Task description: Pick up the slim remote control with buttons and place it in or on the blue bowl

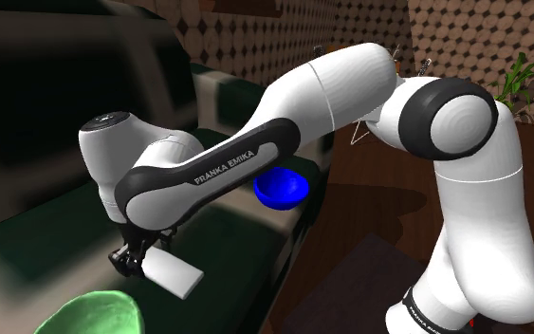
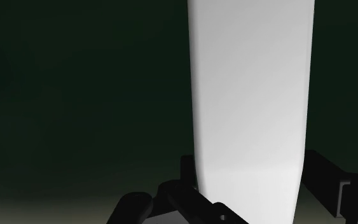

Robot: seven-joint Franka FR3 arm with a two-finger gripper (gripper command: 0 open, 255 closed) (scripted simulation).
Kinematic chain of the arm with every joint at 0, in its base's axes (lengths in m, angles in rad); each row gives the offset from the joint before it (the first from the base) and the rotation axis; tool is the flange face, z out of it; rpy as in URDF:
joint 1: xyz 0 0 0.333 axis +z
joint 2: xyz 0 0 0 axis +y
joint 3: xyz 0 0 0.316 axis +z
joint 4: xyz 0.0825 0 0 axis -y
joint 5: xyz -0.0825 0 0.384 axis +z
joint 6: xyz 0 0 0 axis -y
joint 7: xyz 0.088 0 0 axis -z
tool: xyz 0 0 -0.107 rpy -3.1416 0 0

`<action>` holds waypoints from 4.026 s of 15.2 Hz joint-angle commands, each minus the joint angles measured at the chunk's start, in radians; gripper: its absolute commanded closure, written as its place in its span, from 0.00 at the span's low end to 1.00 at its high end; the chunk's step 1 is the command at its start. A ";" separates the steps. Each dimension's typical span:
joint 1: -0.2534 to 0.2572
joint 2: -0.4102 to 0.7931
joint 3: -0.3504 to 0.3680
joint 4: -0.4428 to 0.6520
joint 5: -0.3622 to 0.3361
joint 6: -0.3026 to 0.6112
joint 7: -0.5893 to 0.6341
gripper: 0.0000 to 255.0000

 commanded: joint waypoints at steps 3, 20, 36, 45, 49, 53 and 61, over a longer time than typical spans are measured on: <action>-0.001 -0.018 0.006 0.028 0.010 -0.044 -0.006 1.00; 0.006 -0.066 0.022 0.190 0.040 -0.247 -0.029 1.00; -0.231 -0.441 -0.031 -0.235 0.208 -0.153 -0.316 1.00; -0.337 -0.626 -0.143 -0.440 0.270 -0.118 -0.554 1.00; -0.377 -0.681 -0.201 -0.499 0.275 -0.111 -0.657 1.00; -0.418 -0.719 -0.262 -0.541 0.270 -0.107 -0.757 1.00; -0.433 -0.710 -0.283 -0.615 0.263 -0.025 -0.791 1.00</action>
